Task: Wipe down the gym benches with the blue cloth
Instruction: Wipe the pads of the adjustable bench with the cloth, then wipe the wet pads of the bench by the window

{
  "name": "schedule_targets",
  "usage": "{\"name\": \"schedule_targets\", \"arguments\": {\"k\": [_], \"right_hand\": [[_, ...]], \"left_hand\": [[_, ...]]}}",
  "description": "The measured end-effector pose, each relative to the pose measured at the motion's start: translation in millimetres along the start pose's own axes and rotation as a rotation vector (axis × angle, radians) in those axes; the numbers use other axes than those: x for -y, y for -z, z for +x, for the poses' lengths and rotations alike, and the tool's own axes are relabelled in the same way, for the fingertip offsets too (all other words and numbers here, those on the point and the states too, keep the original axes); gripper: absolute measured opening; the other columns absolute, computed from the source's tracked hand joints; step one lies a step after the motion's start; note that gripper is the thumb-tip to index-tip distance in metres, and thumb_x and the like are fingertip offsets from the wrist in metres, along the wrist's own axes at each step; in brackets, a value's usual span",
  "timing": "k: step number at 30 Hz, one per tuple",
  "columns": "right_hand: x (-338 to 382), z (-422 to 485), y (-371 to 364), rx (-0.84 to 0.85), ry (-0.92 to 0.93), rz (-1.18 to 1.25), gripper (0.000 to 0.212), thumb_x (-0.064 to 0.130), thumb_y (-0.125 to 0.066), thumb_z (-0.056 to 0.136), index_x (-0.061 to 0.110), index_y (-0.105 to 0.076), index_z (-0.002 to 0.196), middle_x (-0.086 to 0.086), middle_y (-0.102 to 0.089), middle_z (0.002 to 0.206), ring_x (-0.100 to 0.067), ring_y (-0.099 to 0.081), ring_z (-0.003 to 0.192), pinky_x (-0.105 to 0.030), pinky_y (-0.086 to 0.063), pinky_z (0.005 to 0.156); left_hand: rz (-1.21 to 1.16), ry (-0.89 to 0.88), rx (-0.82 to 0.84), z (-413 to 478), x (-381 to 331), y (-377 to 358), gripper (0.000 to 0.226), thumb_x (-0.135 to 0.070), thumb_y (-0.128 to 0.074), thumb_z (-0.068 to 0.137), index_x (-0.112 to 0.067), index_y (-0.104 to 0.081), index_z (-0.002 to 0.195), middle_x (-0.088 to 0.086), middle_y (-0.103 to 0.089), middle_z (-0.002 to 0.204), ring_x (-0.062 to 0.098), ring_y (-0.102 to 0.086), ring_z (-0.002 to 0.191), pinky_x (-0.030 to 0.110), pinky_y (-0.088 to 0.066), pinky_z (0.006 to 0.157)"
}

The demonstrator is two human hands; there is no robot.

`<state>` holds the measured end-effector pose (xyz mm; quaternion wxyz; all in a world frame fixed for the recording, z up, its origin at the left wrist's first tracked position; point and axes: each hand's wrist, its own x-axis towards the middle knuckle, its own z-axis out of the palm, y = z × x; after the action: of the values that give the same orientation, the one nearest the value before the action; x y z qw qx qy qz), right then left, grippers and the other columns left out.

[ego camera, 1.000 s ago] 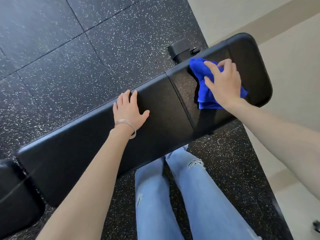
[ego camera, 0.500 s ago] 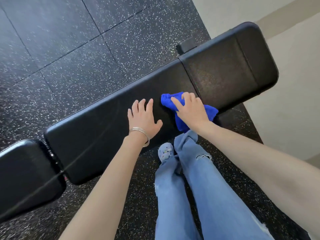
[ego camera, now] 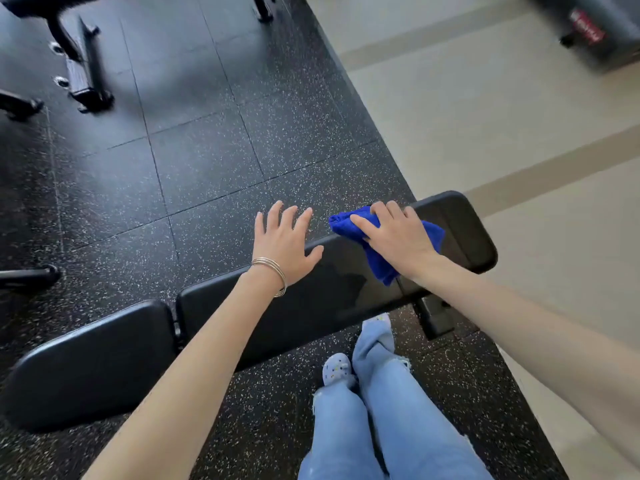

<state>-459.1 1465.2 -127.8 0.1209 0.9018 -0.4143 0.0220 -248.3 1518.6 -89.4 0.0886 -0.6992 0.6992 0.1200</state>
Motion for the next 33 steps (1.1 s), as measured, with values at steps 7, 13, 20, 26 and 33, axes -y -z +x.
{"name": "schedule_targets", "arguments": {"k": [7, 13, 20, 26, 33], "right_hand": [[-23, 50, 118, -0.041, -0.039, 0.149, 0.038, 0.021, -0.080, 0.063, 0.017, -0.070, 0.099, -0.019, -0.061, 0.084, -0.035, -0.060, 0.069, -0.037, -0.048, 0.052], [-36, 75, 197, -0.033, -0.020, 0.193, 0.043, 0.026, -0.075, 0.075, 0.015, -0.064, 0.115, -0.023, -0.057, 0.097, -0.040, -0.057, 0.082, -0.044, -0.049, 0.061], [-55, 78, 246, -0.008, 0.020, 0.134, 0.046, 0.038, -0.050, 0.094, 0.025, -0.043, 0.137, -0.013, -0.045, 0.121, -0.032, -0.046, 0.107, -0.042, -0.045, 0.081], [-90, 50, 266, 0.023, 0.059, 0.139, 0.046, 0.038, -0.049, 0.094, 0.026, -0.041, 0.138, -0.012, -0.044, 0.123, -0.031, -0.047, 0.107, -0.041, -0.044, 0.082], [-160, -5, 276, -0.023, 0.139, 0.148, 0.043, 0.036, -0.049, 0.094, 0.022, -0.045, 0.135, -0.011, -0.046, 0.117, -0.030, -0.049, 0.104, -0.040, -0.045, 0.079]], "left_hand": [[0.023, -0.017, -0.160, -23, 9, 104, 0.074, -0.056, -0.042, 0.089, -0.022, -0.018, 0.149, 0.007, -0.024, 0.154, 0.029, -0.008, 0.145, 0.048, -0.004, 0.118], [0.058, 0.017, -0.255, -42, 20, 170, 0.076, -0.059, -0.044, 0.087, -0.023, -0.019, 0.149, 0.006, -0.025, 0.153, 0.030, -0.010, 0.145, 0.049, -0.005, 0.118], [0.087, 0.048, -0.284, -58, 3, 203, 0.077, -0.060, -0.043, 0.087, -0.022, -0.017, 0.149, 0.005, -0.023, 0.153, 0.029, -0.008, 0.145, 0.050, -0.004, 0.119], [0.077, 0.093, -0.317, -69, -41, 216, 0.076, -0.057, -0.045, 0.087, -0.022, -0.018, 0.149, 0.005, -0.022, 0.154, 0.028, -0.006, 0.145, 0.050, -0.004, 0.119], [0.048, 0.141, -0.347, -79, -126, 219, 0.077, -0.058, -0.046, 0.088, -0.023, -0.016, 0.149, 0.004, -0.023, 0.154, 0.027, -0.010, 0.145, 0.049, -0.007, 0.119]]}}
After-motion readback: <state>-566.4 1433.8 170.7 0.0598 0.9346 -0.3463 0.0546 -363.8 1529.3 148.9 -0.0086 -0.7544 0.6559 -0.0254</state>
